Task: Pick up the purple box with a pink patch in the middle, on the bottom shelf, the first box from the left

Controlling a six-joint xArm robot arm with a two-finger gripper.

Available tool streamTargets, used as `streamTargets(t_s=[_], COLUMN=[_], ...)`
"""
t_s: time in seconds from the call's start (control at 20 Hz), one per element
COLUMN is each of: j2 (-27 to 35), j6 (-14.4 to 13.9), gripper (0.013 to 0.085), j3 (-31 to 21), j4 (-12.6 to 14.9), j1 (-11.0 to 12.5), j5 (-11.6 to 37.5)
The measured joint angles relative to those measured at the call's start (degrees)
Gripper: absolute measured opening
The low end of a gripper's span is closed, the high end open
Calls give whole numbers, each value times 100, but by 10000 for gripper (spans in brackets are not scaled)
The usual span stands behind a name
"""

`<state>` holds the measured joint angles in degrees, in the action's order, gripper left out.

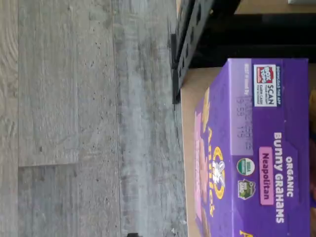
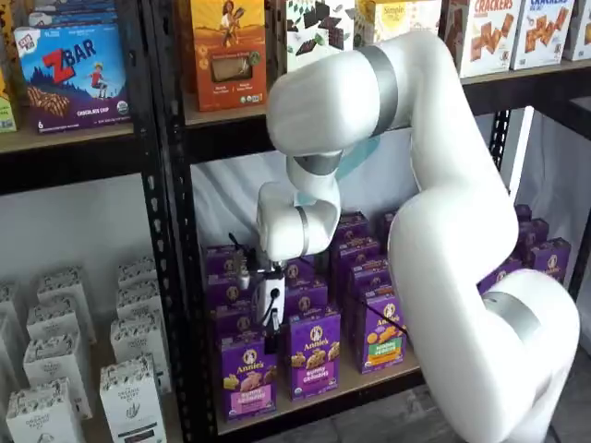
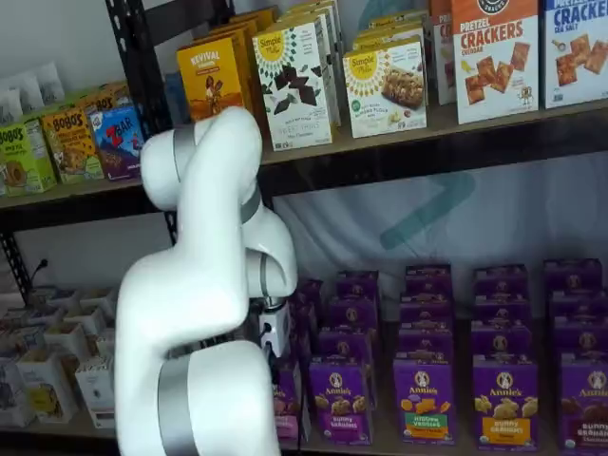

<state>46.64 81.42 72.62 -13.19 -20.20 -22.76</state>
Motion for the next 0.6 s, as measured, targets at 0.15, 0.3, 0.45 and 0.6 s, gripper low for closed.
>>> streamTargets(t_s=[0.15,0.3,0.45,0.6], j2=[134,326,500,691], j6=[-78,-132,-212,-376], gripper=[850,850,850,850], j3=[159,375,566,769], j4=[103,200,312,497], j1=[21,57,79,84], j5=[-44,-105,-171,-229])
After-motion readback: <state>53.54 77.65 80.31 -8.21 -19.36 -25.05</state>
